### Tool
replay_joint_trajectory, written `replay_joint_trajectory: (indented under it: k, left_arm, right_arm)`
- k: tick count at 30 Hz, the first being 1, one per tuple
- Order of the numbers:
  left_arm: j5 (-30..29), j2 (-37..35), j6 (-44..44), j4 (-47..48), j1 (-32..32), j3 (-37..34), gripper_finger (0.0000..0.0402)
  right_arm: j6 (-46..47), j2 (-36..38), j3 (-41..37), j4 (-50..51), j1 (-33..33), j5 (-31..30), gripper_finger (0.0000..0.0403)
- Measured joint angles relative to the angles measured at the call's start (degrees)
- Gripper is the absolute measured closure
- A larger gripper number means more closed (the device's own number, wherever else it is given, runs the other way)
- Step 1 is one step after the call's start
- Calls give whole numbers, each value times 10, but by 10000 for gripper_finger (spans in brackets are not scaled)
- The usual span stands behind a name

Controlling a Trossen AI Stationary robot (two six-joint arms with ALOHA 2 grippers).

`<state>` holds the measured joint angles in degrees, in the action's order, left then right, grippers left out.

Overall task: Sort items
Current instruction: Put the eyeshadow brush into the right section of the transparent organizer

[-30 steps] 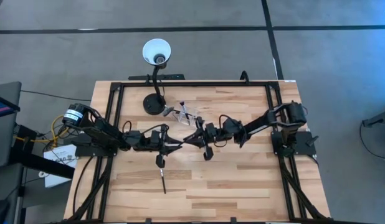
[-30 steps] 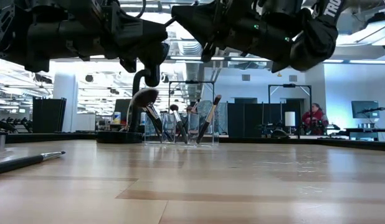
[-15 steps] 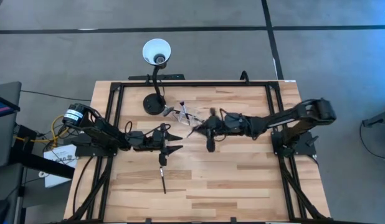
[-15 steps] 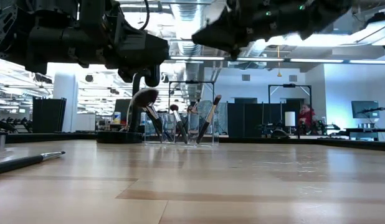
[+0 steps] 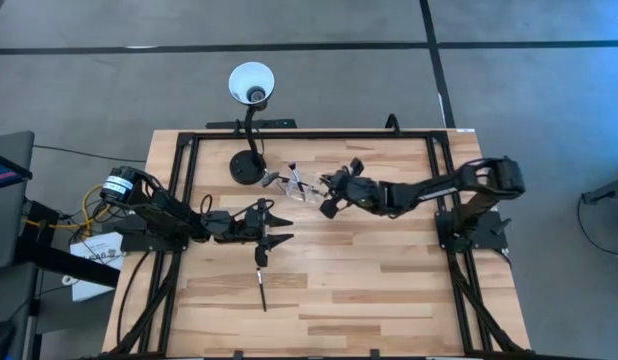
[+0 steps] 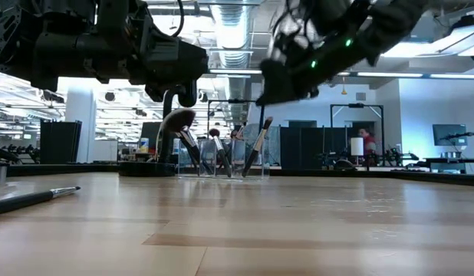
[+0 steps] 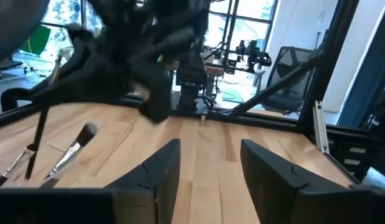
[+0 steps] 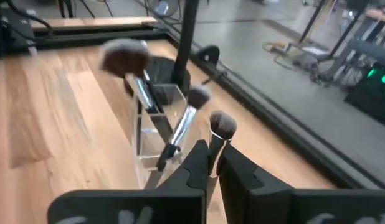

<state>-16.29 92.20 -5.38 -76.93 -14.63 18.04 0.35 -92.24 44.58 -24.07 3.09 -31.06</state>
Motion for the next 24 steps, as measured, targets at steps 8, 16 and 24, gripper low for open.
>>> replay_joint_trajectory:
  k: [8,16,24]
  left_arm:
    - [0,0,-13,0,0,0,243]
    - [0,0,-13,2,0,0,243]
    - [1,0,-15,6,0,0,243]
  right_arm:
    - [46,-58,0,-25,26,28,367]
    - [46,-58,0,-21,27,28,361]
    - [43,-27,0,-20,24,80,332]
